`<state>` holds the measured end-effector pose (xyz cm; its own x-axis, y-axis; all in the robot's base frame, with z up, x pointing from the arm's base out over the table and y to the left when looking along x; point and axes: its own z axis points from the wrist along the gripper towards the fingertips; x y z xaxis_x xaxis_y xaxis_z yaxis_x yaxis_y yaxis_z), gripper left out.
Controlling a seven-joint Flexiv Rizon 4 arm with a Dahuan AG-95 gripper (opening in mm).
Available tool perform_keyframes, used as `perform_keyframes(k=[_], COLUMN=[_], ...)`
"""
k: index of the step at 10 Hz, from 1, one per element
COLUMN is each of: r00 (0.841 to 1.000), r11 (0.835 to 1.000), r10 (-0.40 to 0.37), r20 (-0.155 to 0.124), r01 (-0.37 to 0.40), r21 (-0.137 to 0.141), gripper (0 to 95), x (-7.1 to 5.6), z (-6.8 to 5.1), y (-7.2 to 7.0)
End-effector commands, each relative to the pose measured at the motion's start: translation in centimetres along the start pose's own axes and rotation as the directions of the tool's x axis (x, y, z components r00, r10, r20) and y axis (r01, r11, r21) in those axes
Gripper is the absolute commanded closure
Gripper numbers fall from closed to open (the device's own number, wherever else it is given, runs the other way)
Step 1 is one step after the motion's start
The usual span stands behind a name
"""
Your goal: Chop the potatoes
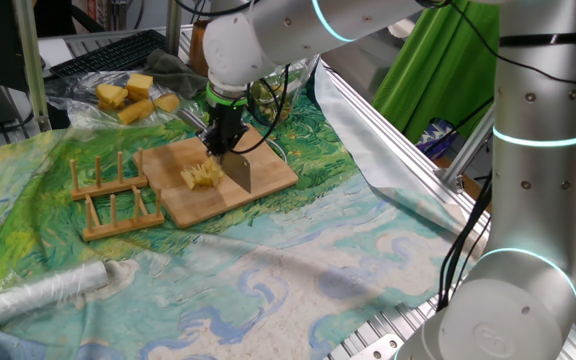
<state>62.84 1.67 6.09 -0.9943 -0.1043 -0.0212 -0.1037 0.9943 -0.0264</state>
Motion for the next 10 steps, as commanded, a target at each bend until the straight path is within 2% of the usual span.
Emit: perform_keyframes(k=[1, 2, 4, 5, 10], r00=[1.000, 1.000, 1.000, 1.000, 1.000], r11=[1.000, 1.000, 1.000, 1.000, 1.000], r10=[0.003, 0.004, 0.007, 0.005, 0.002], r20=[0.001, 0.005, 0.028, 0.026, 0.005], r01=[-0.003, -0.004, -0.006, -0.005, -0.002], r21=[-0.002, -0.003, -0.012, -0.009, -0.007], gripper=[95.0, 95.0, 95.0, 95.0, 95.0], x=[0.1, 0.0, -0.7, -1.0, -0.7], z=[-0.4, 0.2, 2.7, 3.8, 1.5], y=[-0.1, 0.1, 0.6, 0.8, 0.2])
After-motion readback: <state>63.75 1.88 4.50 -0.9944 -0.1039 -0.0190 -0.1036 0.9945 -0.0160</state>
